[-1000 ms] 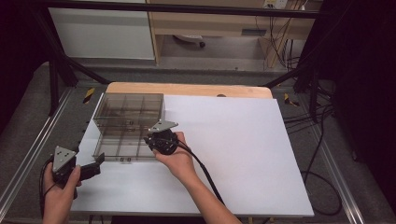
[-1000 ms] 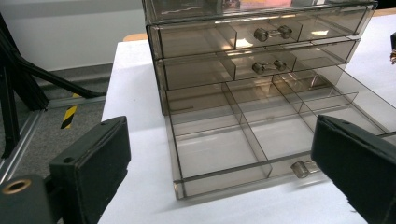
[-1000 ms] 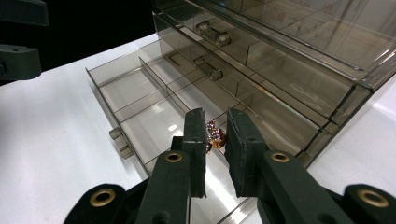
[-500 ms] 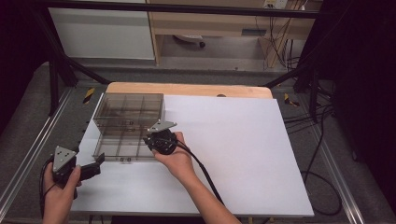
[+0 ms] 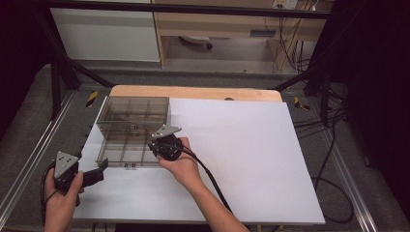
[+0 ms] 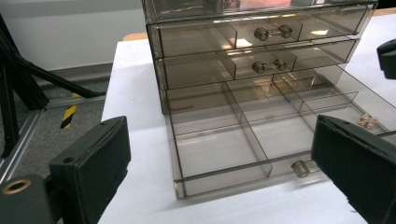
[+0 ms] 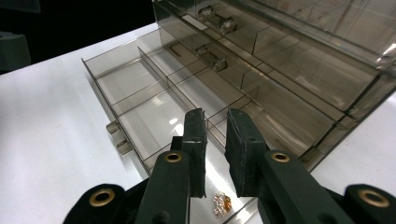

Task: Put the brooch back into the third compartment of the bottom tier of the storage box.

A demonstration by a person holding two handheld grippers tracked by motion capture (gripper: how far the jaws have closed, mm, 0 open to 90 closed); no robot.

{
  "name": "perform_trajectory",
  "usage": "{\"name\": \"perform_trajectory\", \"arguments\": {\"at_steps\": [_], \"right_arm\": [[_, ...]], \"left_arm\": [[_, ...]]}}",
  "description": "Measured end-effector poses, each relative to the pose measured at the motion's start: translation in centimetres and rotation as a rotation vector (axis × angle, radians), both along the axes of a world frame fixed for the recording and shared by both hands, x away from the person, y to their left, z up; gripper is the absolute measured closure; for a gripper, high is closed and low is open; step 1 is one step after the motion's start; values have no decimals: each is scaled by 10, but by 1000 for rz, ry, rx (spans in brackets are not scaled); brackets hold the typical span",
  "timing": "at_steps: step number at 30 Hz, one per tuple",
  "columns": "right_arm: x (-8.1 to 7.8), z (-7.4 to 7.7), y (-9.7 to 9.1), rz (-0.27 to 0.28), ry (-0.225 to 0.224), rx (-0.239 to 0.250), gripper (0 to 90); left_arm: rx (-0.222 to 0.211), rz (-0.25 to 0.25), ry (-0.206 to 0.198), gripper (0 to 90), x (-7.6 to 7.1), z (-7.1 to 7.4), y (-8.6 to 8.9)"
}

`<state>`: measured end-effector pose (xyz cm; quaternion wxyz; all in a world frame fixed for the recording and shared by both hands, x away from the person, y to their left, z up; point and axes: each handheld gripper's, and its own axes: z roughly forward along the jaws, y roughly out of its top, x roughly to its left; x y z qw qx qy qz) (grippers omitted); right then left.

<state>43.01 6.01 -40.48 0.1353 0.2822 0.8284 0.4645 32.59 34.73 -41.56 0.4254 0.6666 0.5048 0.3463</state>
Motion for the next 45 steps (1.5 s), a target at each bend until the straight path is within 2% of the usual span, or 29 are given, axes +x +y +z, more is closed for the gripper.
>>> {"name": "perform_trajectory", "arguments": {"at_steps": [31, 38, 45], "right_arm": [[-2, 6, -5, -8, -6, 9, 744], [-3, 11, -9, -15, -10, 12, 709], [-3, 15, -14, -33, -10, 11, 619]], "left_arm": [[1, 0, 2, 50, 0, 0, 0], [2, 0, 2, 50, 0, 0, 0], [4, -4, 5, 50, 0, 0, -1]]}}
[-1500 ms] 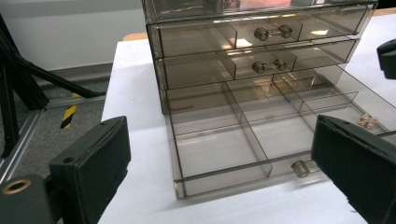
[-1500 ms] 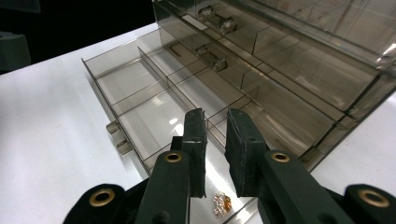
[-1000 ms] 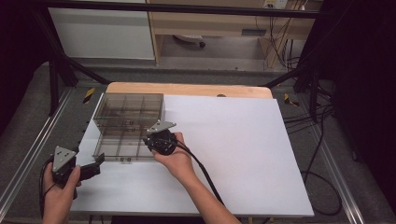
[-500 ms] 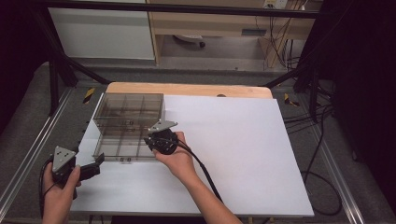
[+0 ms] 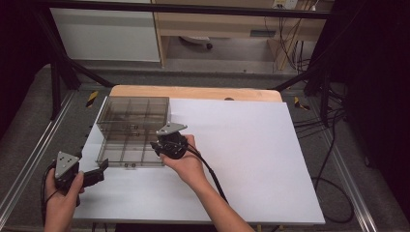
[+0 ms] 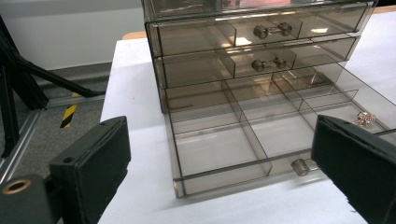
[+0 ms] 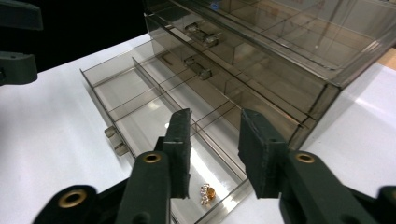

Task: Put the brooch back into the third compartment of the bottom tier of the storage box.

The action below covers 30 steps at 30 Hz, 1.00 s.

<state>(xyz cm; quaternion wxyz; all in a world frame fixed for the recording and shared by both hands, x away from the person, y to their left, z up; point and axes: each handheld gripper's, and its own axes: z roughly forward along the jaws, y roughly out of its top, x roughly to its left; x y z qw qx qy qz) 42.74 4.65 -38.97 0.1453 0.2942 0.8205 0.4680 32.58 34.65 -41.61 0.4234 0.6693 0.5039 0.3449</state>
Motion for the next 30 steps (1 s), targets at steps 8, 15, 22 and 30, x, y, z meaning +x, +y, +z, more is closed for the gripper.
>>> {"name": "perform_trajectory", "arguments": {"at_steps": [8, 15, 22, 30], "right_arm": [[1, 4, -7, -29, 9, -13, 450], [2, 12, -17, -81, -14, -30, 295], [7, 13, -25, -142, 3, -32, 99], [7, 14, -39, -198, -40, -29, 84]], "left_arm": [[0, -1, 1, 50, 0, 0, -1], [7, -5, 4, 50, 1, -1, -1], [4, -1, 3, 50, 0, -1, 0], [16, -9, 3, 50, 1, -1, -4]]}}
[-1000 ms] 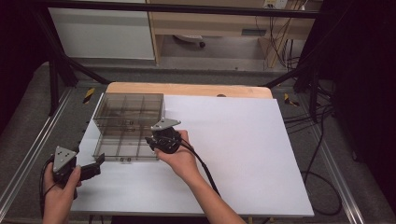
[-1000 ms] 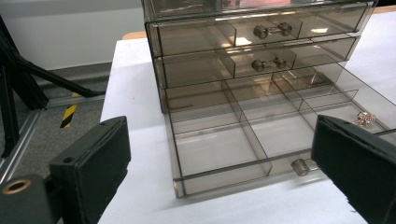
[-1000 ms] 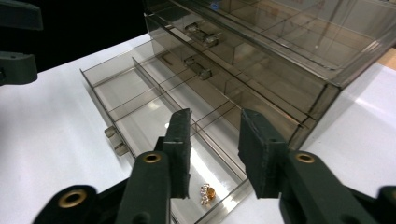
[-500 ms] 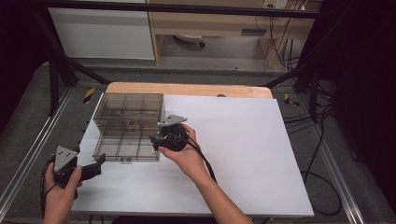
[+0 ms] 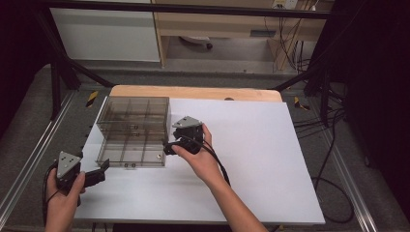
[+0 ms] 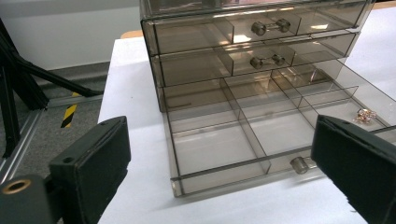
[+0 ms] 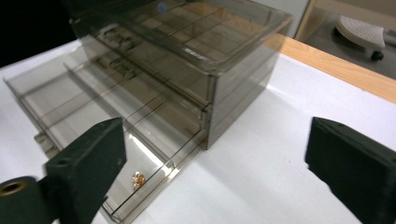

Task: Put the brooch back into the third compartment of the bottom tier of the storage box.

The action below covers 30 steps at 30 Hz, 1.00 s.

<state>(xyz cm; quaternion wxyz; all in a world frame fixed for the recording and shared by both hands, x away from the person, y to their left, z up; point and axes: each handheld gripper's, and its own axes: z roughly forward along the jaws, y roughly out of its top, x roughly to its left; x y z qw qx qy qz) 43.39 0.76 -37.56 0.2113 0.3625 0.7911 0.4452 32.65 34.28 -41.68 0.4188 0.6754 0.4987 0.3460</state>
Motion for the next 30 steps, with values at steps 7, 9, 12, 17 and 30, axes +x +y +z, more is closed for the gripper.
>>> {"name": "perform_trajectory", "arguments": {"at_steps": [7, 9, 12, 17, 30], "right_arm": [[3, 5, -22, 0, 13, 18, 60], [5, 6, -28, -11, 15, 29, 60], [8, 7, -34, -16, 18, 35, 58], [7, 8, -46, -17, 14, 22, 53], [1, 20, -87, -51, -2, 66, 50]], "left_arm": [[4, 0, -1, 49, -1, 0, 0], [-1, 4, 0, 49, -1, 0, 1], [-6, 6, -3, 49, -1, 0, 2], [-3, 5, -3, 49, 0, 0, 2], [3, 3, -5, 49, -1, 1, 1]]}}
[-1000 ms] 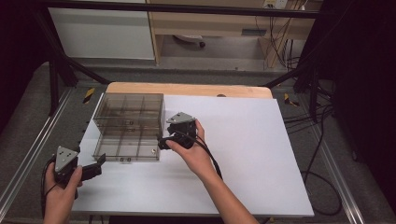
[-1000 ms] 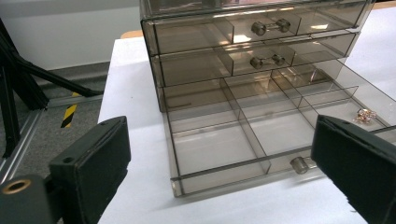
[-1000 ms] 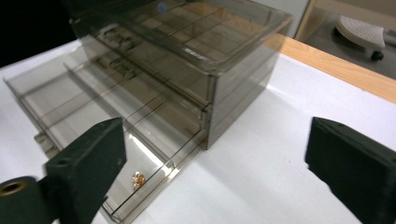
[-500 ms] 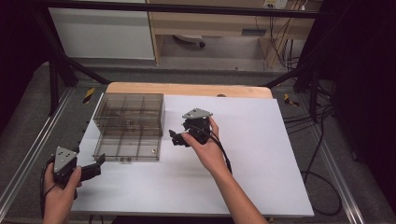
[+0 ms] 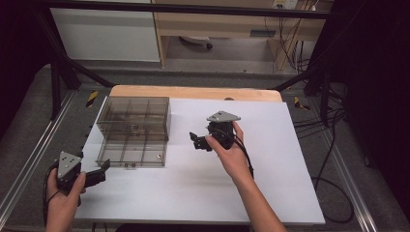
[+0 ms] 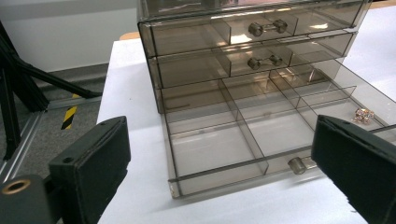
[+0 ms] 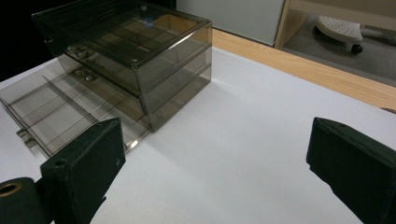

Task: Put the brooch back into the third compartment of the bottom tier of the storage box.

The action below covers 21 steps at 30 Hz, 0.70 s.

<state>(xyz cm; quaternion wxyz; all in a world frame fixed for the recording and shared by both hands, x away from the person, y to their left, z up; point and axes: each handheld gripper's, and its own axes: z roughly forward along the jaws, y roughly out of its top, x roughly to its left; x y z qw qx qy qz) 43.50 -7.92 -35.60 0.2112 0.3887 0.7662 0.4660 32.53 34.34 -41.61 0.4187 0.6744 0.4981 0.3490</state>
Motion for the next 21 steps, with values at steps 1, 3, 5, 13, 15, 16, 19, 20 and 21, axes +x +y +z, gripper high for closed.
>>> {"name": "perform_trajectory", "arguments": {"at_steps": [1, 3, 5, 13, 15, 16, 19, 20, 21], "right_arm": [[0, 0, -2, -1, -1, 1, 50], [0, 1, -7, -7, -2, -1, 50], [0, 0, -10, -13, 3, -8, 48], [-5, 0, -30, -34, -6, 9, 45], [-6, -1, -36, -45, -8, 17, 46], [-7, -1, -40, -51, -4, 21, 46], [-8, -1, -50, -64, -3, 34, 46], [-8, -1, -54, -68, -4, 35, 45], [-8, -1, -58, -76, -3, 38, 46]], "left_arm": [[-3, 1, -2, 49, 0, 0, 0], [-5, 4, -4, 49, 0, 0, 1], [-2, 2, -2, 49, 1, -1, 1], [3, 0, -4, 49, 0, 0, -1], [6, -1, 0, 49, 0, 0, -1], [4, 0, 2, 49, 1, 0, -1], [1, 2, 0, 49, 0, 0, 0], [-1, 3, -2, 49, -1, 0, 0], [1, 3, -3, 49, 0, 0, 1]]}}
